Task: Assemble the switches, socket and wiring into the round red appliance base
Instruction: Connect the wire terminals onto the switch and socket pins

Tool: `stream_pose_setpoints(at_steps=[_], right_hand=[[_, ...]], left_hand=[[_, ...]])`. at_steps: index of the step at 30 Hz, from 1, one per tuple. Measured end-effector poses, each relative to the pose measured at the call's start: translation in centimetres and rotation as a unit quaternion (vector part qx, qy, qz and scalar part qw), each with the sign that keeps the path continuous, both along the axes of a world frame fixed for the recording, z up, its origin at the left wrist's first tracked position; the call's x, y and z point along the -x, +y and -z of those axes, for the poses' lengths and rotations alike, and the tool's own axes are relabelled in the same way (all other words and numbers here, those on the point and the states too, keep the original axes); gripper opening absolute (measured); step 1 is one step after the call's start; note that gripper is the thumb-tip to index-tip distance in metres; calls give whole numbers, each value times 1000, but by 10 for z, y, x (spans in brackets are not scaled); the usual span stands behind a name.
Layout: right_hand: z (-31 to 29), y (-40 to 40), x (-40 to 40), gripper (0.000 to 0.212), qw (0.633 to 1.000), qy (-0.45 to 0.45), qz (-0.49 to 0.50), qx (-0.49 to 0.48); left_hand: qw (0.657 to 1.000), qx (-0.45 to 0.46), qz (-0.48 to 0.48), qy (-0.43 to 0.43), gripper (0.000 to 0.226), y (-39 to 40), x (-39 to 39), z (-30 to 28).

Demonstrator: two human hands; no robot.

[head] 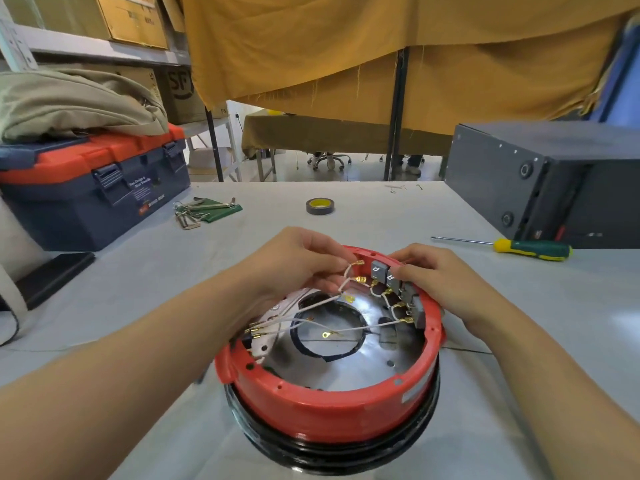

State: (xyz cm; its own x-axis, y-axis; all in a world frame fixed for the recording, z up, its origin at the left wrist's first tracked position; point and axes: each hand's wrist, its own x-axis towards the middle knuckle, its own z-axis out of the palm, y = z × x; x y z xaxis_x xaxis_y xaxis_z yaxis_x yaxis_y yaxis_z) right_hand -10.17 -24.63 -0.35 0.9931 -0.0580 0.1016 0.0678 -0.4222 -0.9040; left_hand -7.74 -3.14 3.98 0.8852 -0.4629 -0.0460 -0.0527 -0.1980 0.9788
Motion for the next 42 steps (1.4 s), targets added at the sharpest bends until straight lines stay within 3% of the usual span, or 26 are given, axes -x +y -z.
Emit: stream_pose_setpoints(at_steps=[3,8,12,15,17,20,27,35,42], right_hand=[[-2,-4,0,7,1000,-3,19,12],[-1,-1,1,26,998,-20,50,28],[0,3,1,14,999,-11,13,-30],[0,4,1,22,997,7,-25,-75],[-1,5,1,23,997,12,-22,-79],[0,6,1,22,998,1,-4,-70],[2,6,0,17,998,-12,31,-58],[-4,2,3,12,1000,2,18,11],[-1,3,0,7,999,-7,34,15]], left_hand=[[1000,-17,18,0,14,-6,0,4],[998,-48,46,7,9,-14,0,10],[996,-73,57,0,13,-18,-1,14],[995,-67,66,21,8,-18,-3,14],[996,-55,64,32,17,-18,-3,14],[995,-55,69,45,23,-19,-5,14],[990,-96,87,54,1,-19,-10,10],[983,-158,78,42,7,-40,-11,12],[978,-178,91,55,13,-46,-11,13]])
